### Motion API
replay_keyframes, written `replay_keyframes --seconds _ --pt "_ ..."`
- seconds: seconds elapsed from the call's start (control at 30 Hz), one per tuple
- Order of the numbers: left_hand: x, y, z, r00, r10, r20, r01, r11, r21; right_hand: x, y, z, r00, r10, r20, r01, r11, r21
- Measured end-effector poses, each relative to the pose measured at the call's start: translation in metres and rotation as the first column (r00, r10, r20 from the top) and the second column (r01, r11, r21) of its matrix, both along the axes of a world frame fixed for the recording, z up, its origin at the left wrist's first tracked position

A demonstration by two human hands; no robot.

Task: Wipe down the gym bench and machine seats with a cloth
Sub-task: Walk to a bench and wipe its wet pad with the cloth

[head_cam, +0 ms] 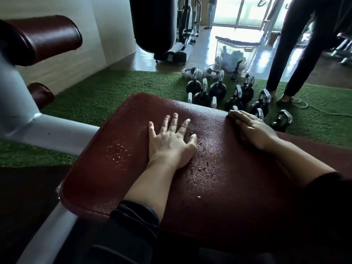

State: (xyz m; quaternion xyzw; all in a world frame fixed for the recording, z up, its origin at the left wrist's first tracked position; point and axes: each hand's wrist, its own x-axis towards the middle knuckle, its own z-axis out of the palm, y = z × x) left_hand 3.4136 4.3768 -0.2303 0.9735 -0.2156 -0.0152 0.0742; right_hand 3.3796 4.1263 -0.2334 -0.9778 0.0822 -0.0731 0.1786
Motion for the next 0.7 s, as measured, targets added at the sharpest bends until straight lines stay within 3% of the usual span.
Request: replay_keyframes --seconds 0.17,0.4,0.57,0.7 --pt "0.000 -0.001 -0.001 1.000 0.000 0.010 0.000 1.000 0.011 -0.028 0.036 -0.010 0.999 0.049 -0.015 -0.050 0.994 -0.095" --pt "0.002 -0.001 -0.001 1.000 0.007 0.021 -0.007 1.000 0.013 0.040 0.060 0.007 0.988 0.148 0.042 -0.143 0.984 -0.106" --pt "0.002 0.000 -0.002 1.000 0.000 0.023 -0.001 1.000 0.015 0.023 0.013 0.008 1.000 -0.011 0.010 0.011 1.000 0.029" --pt "0.002 -0.001 -0.002 1.000 -0.001 0.022 0.000 1.000 0.019 -0.021 0.015 -0.003 1.000 -0.014 -0.018 0.012 0.995 -0.095"
